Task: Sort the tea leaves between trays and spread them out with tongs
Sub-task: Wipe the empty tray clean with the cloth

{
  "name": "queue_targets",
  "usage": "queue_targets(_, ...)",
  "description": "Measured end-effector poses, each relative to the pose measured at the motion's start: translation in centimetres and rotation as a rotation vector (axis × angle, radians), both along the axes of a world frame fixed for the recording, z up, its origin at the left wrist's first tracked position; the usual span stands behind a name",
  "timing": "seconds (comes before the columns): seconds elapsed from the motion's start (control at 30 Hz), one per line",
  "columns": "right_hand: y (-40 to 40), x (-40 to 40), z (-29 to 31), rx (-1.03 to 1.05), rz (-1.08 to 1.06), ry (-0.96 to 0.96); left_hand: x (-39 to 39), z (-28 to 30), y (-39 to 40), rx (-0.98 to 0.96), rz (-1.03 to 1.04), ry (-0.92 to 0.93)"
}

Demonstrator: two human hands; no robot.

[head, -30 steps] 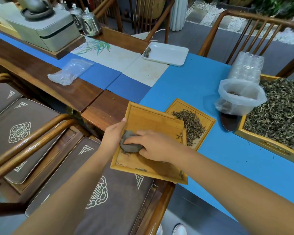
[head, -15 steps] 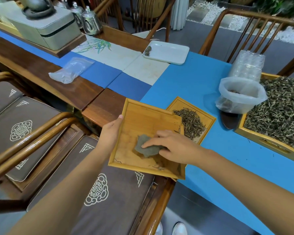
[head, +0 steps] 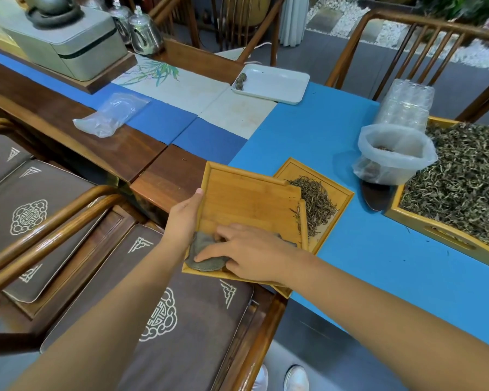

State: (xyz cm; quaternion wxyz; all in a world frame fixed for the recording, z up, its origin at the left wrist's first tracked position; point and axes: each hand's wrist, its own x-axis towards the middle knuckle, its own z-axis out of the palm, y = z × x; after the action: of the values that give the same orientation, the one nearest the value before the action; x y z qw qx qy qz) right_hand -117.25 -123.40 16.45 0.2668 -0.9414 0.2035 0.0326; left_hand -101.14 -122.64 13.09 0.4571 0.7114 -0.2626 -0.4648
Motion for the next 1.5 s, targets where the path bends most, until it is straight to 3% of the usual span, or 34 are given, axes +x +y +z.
queue_targets(0.2, -1.7, -3.1, -0.2, 0.025, -0.006, 0.103, 0.3, 0.0, 0.2, 0.037, 0.061, -0.04)
queue_targets(0.53, -5.1, -8.5, -0.2, 0.198, -0.294, 0.087, 1.2, 0.1, 0.7, 0.083, 0.064, -0.077)
queue_targets(0.93, -0.1, -5.9, -2.5, 0.132, -0.267, -0.056, 0.3, -0.1, 0.6, 0.031, 0.079, -0.039)
queue_targets(1.27, 0.2, -8.2, -4.2, 0.063, -0.273, 0.013, 1.0, 0.0, 0.6, 0.142, 0.182, -0.115)
queue_targets(1.5, 0.0, -10.1, -5.6, 0.045, -0.231, 0.015, 1.6, -0.1, 0.3, 0.18, 0.14, -0.179)
